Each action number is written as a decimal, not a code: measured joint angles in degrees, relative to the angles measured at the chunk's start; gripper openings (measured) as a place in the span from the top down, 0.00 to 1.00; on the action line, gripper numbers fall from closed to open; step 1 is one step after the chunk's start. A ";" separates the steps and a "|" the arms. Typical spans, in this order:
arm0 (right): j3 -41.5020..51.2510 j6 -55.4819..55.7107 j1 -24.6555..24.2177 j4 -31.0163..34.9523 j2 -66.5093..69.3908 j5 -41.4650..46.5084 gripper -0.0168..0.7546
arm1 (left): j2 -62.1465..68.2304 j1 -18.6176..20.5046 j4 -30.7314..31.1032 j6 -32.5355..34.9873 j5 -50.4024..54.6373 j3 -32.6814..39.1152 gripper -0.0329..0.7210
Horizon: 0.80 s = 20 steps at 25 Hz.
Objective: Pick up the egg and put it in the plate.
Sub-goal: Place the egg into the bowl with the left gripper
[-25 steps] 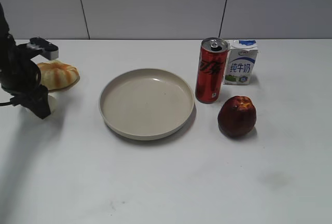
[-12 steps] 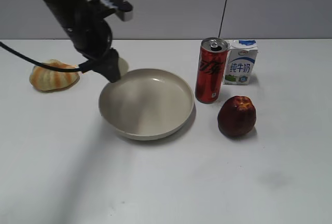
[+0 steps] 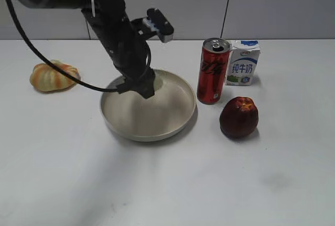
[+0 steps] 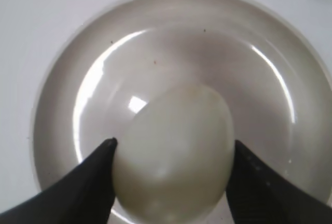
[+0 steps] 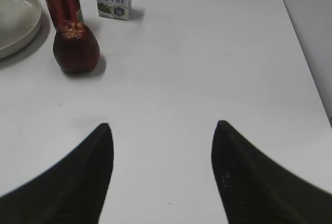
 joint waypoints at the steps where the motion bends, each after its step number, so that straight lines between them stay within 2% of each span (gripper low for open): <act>1: 0.00 0.00 0.00 0.00 0.00 0.00 0.38 | 0.62 0.00 -0.28 0.00 1.16 0.00 0.36; 4: 0.00 0.00 0.00 0.00 0.00 0.00 0.38 | 1.71 0.00 -3.14 0.00 2.99 0.00 0.35; 7: 0.00 0.04 0.00 0.00 0.00 0.00 0.38 | 1.78 0.00 -6.08 -0.06 3.13 0.00 0.16; 9: 0.00 0.04 0.00 0.00 0.00 0.00 0.38 | 1.78 0.00 -6.57 -0.64 3.15 0.00 0.12; 15: 0.00 0.04 0.00 0.00 0.00 0.00 0.38 | 1.78 0.00 -6.85 -6.40 5.51 0.00 0.18; 20: 0.00 0.04 0.00 0.00 0.00 0.00 0.38 | 1.56 0.00 -6.67 -7.95 7.81 0.00 0.18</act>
